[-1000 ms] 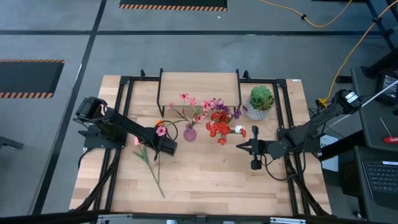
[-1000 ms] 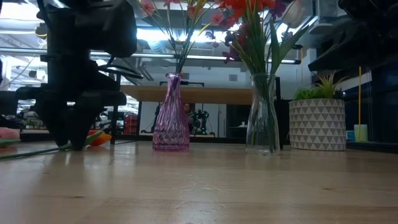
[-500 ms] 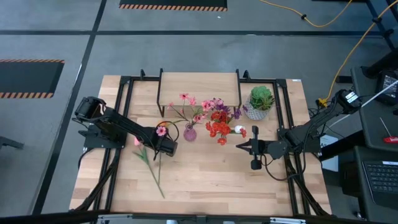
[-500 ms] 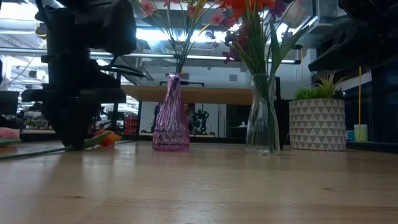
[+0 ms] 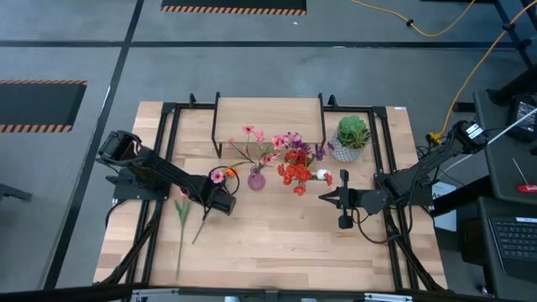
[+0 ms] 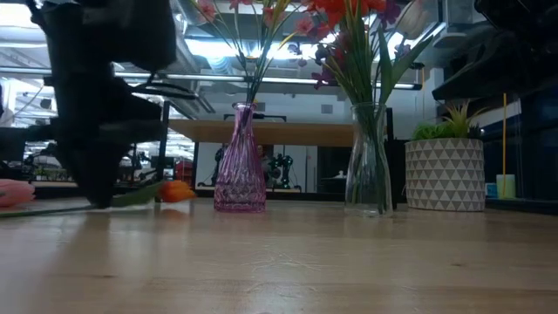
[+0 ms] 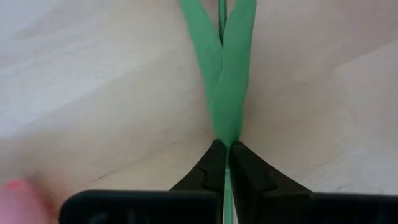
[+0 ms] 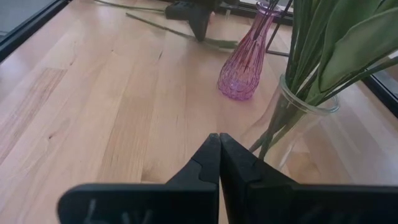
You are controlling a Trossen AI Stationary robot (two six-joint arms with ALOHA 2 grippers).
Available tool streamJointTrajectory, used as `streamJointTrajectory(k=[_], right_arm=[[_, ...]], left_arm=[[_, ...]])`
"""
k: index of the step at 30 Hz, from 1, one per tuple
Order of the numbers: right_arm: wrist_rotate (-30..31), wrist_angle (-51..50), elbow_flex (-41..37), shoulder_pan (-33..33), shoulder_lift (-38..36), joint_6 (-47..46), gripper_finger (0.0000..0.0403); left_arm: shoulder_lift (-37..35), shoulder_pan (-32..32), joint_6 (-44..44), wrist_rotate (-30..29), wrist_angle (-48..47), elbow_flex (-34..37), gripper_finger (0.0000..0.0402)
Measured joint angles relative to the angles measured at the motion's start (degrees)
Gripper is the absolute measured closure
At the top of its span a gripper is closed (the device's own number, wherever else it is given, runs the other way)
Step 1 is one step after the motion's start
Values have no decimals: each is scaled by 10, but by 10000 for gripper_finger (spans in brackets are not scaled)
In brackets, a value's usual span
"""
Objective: Pick and place flowers into a vace then onto a shelf
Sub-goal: Put the orange flower into the purple vase
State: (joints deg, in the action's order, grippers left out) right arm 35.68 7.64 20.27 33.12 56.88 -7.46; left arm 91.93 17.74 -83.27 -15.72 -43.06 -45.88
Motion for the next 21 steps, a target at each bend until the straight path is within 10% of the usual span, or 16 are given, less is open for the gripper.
streamJointTrajectory(k=[21], right_arm=[[0,-3,0,0,0,0,399]], left_arm=[[-169,88,22,-162,-18,-2,397]])
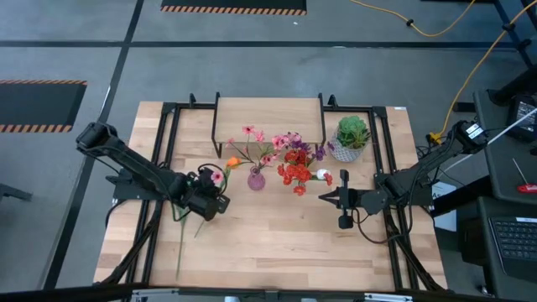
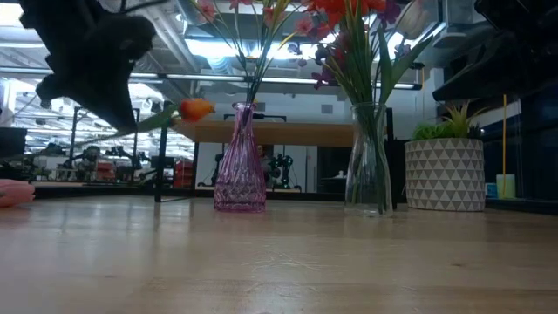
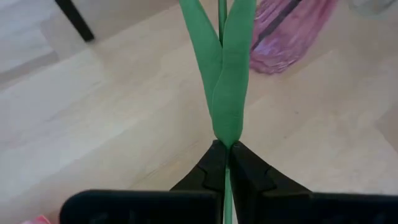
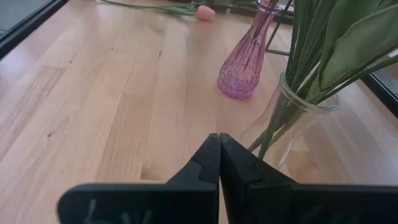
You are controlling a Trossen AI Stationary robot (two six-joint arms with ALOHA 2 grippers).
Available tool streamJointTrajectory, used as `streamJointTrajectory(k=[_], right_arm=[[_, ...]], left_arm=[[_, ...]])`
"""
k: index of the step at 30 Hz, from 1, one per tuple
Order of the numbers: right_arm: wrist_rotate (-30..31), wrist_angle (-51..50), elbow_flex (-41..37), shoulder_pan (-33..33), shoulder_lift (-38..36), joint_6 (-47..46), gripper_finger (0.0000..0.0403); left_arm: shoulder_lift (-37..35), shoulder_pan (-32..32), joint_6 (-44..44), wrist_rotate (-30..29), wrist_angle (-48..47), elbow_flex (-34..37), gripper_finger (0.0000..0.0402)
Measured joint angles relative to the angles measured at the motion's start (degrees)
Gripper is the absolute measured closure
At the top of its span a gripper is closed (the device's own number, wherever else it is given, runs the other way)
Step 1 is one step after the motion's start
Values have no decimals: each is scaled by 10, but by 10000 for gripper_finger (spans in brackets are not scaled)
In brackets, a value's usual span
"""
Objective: Pick and place flowers into a vace then onto a shelf
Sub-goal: Put the orange flower into the purple vase
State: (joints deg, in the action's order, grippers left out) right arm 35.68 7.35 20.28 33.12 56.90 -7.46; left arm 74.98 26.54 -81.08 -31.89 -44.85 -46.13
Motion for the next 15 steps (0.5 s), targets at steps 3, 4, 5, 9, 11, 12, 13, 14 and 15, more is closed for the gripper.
streamJointTrajectory(k=[3,4,5,9,11,12,13,14,15], right_arm=[[0,0,0,0,0,0,399],[0,0,0,0,0,0,399],[0,0,0,0,0,0,399],[0,0,0,0,0,0,399],[0,0,0,0,0,0,399],[0,0,0,0,0,0,399],[0,0,0,0,0,0,399],[0,0,0,0,0,0,399],[0,0,0,0,0,0,399]], left_arm=[[-13,16,9,-22,-3,0,396],[-17,22,9,-29,-4,0,397],[-21,27,9,-36,-5,0,397],[-32,47,7,-61,-4,-1,397],[-33,57,1,-73,-3,-1,397],[-33,62,-1,-74,-4,-1,397],[-33,68,-1,-73,-4,-1,397],[-33,75,-2,-71,-3,-1,397],[-33,83,-2,-71,-3,-1,397]])
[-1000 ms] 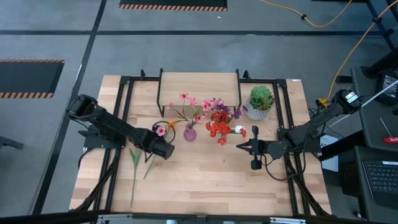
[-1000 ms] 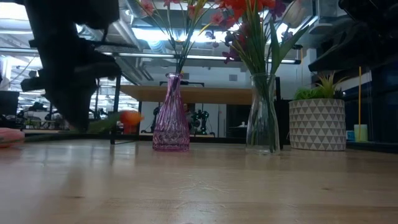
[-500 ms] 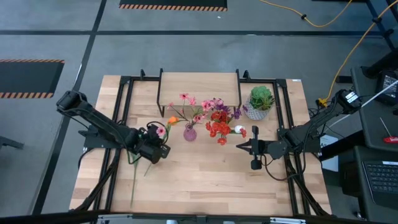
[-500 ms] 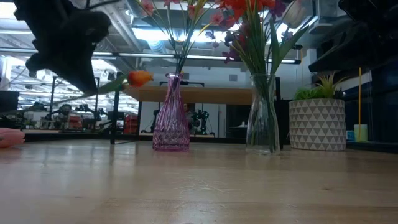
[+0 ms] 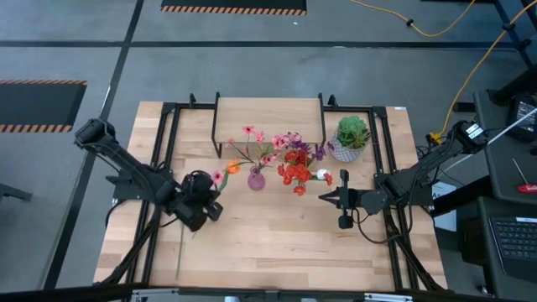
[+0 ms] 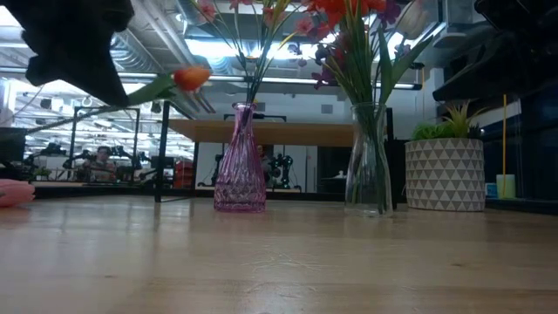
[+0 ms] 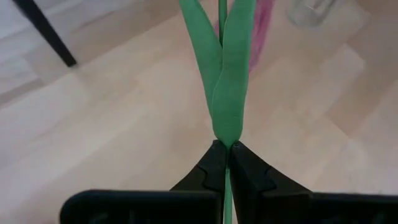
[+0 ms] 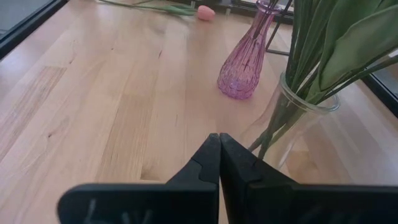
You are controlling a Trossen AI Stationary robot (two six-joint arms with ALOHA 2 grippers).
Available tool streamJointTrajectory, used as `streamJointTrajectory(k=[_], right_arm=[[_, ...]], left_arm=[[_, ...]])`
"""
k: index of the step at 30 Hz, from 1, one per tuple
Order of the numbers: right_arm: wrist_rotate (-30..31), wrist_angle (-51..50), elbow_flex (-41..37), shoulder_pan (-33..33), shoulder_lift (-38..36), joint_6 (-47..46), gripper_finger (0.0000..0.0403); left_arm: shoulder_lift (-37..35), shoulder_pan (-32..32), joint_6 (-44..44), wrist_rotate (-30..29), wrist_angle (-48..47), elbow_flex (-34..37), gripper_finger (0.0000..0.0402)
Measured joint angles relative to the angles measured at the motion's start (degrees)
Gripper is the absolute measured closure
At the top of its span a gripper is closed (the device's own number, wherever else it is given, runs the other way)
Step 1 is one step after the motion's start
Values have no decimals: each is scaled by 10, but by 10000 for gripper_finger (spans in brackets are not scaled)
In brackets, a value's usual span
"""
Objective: Pick and place flowers into a vace then onto a shelf
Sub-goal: Put the orange flower into the purple vase
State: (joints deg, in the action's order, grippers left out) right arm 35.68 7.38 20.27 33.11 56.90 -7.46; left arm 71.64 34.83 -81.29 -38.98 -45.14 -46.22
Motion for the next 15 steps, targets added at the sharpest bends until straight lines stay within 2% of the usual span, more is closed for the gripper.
streamJointTrajectory(k=[4,8,11,15], right_arm=[[0,0,0,0,0,0,399],[0,0,0,0,0,0,399],[0,0,0,0,0,0,399],[0,1,0,0,0,0,399]], left_arm=[[0,36,-6,-14,8,0,397],[0,74,-3,-69,36,0,397],[0,99,23,-111,71,0,398],[5,121,83,-131,137,0,398]])
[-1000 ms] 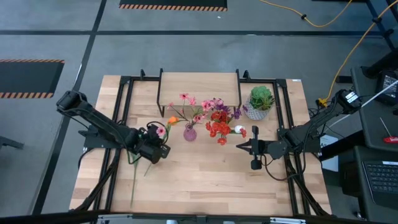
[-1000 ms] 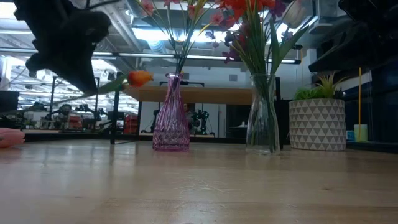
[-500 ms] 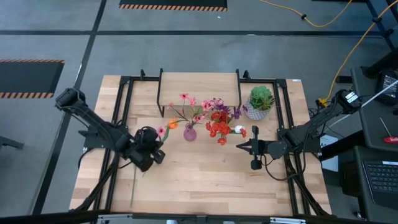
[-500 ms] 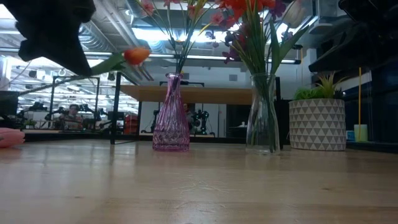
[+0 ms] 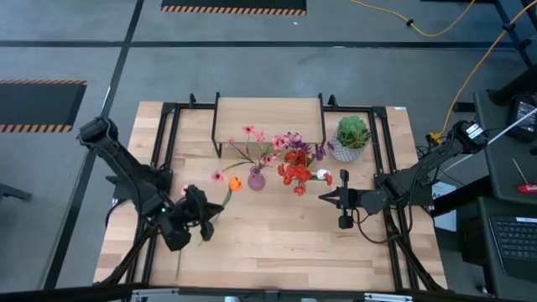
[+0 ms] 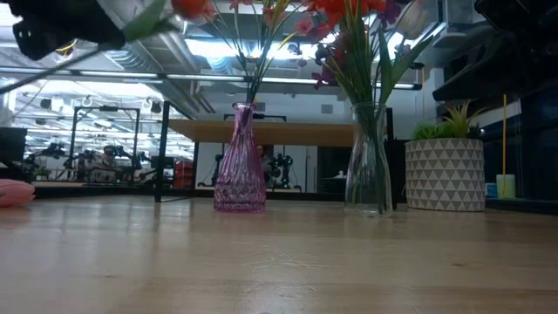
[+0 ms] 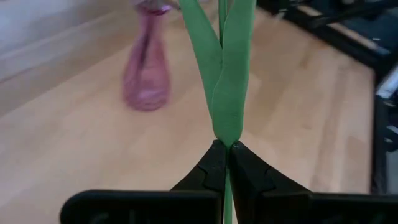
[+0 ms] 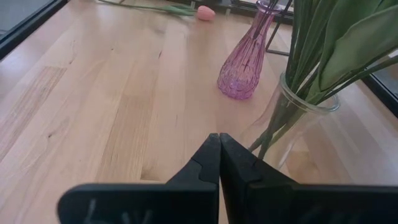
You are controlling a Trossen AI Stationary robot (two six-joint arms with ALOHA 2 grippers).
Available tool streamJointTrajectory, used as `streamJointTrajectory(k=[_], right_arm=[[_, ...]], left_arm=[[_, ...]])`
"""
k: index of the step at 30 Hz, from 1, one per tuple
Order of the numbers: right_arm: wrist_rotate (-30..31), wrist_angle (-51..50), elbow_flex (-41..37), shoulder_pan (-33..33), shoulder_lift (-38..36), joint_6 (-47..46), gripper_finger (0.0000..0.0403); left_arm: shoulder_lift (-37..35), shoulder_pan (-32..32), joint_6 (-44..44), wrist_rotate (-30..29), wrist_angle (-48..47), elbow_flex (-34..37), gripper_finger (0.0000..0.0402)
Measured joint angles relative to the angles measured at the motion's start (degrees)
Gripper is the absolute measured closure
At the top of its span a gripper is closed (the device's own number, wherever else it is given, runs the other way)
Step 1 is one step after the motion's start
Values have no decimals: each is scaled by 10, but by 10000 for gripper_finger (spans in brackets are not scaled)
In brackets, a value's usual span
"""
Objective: Pick and place flowers into a vace then onto a shelf
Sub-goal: Put the orange flower into the purple vase
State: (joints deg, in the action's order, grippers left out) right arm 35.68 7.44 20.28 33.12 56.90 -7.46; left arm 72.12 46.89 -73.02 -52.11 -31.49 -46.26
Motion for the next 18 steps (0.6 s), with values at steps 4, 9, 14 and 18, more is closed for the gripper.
streamJointTrajectory(k=[4,9,14,18], right_arm=[[0,0,0,0,0,0,399],[0,1,0,0,0,0,399],[0,1,0,0,0,0,399],[0,1,0,0,0,0,399]], left_arm=[[6,8,78,-29,63,0,398],[13,5,165,-86,112,0,398],[30,-15,187,-112,123,0,398],[59,-33,216,-89,152,0,398]])
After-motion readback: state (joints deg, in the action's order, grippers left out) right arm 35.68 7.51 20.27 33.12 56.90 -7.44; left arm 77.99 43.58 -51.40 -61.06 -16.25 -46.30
